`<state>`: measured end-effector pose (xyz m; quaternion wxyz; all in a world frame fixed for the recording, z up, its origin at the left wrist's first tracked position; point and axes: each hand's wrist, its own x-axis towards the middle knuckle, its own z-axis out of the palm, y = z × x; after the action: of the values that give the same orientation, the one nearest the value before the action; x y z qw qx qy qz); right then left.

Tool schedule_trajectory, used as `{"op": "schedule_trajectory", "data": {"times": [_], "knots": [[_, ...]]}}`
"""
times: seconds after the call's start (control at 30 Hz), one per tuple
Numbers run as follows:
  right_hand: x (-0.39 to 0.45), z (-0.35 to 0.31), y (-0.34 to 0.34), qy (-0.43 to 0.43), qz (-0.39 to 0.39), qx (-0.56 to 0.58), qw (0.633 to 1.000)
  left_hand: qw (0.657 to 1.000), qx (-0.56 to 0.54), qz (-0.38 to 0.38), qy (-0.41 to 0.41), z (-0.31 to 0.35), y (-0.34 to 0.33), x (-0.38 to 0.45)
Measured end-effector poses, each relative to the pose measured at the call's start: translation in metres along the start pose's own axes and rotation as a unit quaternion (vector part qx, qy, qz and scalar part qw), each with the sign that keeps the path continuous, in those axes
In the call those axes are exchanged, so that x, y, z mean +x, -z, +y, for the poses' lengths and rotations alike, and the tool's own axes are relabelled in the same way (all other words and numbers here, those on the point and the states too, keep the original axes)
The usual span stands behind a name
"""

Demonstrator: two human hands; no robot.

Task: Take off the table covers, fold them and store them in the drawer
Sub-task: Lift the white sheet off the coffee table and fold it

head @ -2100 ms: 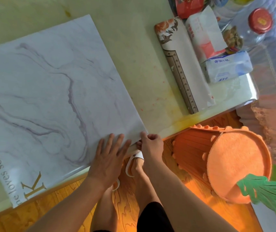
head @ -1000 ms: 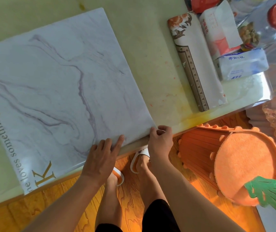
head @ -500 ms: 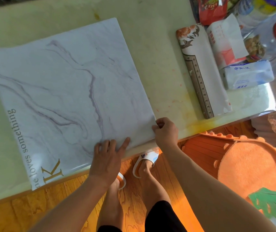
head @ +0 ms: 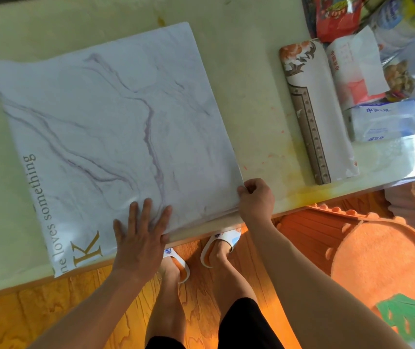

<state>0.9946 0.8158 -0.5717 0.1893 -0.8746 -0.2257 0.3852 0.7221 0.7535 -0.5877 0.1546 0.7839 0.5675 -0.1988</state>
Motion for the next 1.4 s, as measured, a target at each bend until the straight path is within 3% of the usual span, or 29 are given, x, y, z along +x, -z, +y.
{"op": "schedule_trajectory", "data": {"times": [0.27,0.5,1.0,1.4], "knots": [[-0.002,0.003,0.001,0.0,-0.011,-0.065,0.998,0.999,0.006,-0.027,-0.015,-0.006,0.001,-0.009],[-0.003,0.004,-0.004,0.046,0.012,-0.043,0.998,1.0,0.012,-0.008,-0.001,-0.005,-0.001,-0.003],[0.0,0.0,-0.001,0.014,-0.014,-0.059,0.998,1.0,0.009,0.025,0.0,-0.006,-0.007,-0.003],[-0.007,0.002,-0.004,0.032,0.001,-0.056,0.998,0.999,-0.021,-0.024,0.024,-0.005,-0.004,-0.003]]}}
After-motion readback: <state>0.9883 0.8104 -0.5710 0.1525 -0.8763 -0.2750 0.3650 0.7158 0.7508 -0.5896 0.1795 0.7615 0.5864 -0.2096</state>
